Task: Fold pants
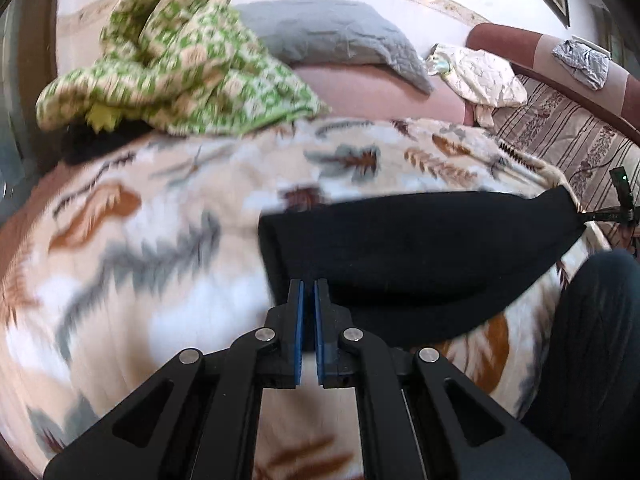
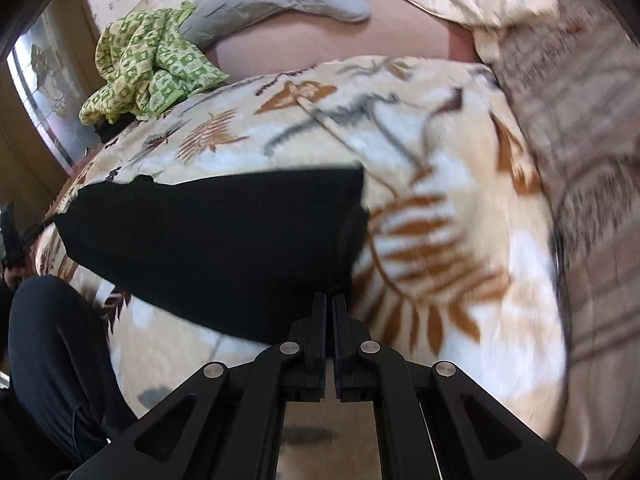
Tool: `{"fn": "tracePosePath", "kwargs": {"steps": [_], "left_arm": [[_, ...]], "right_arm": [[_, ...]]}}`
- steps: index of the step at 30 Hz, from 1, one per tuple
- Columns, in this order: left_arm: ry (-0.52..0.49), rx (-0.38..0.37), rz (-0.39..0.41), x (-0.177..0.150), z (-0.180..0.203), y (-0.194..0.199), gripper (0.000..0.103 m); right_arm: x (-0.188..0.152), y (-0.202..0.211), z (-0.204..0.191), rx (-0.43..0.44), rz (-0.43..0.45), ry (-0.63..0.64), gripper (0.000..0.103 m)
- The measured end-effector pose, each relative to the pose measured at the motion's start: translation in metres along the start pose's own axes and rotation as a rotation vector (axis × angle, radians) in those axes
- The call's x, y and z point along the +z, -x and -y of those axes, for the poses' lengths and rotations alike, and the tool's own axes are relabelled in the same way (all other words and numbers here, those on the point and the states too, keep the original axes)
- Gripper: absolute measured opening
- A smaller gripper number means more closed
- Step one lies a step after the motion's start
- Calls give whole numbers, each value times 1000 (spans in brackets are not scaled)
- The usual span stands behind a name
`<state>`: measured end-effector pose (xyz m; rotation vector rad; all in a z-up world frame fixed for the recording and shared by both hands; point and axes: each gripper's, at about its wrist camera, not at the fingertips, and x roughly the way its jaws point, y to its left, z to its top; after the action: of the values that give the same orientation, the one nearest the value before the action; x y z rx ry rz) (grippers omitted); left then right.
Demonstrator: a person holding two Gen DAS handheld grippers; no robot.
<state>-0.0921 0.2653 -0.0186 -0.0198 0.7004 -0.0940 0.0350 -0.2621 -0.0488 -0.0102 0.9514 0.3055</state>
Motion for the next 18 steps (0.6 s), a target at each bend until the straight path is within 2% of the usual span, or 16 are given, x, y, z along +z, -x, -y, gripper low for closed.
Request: {"fn": "tracePosePath", "kwargs": {"steps": [2, 4, 6, 8, 9, 12, 16, 18], "left_arm": [[37, -2, -20, -12, -4, -2, 7], [124, 10, -23, -19, -12, 3, 9], [226, -16, -14, -23, -22, 13, 22], [337, -64, -6, -24, -28, 27, 52], [378, -93, -2, -25, -28, 32, 53], [529, -230, -17, -28, -24, 38, 53], [729, -386, -34, -21, -22, 19, 53], [818, -399, -42, -19, -28, 5, 53]], "right_arm": [[-8, 2, 1, 2, 4, -14, 1], [-10, 5, -1, -17, 22, -4, 1], [-12, 5, -3, -36, 19, 11, 3], [-15, 7, -4, -67, 12, 12, 6], [-17, 9, -2, -85, 14, 0, 13], [-25, 23, 2, -113, 52, -40, 25], [-31, 41, 1, -76, 111, -99, 29], [-33, 47, 1, -1, 126, -145, 30]]}}
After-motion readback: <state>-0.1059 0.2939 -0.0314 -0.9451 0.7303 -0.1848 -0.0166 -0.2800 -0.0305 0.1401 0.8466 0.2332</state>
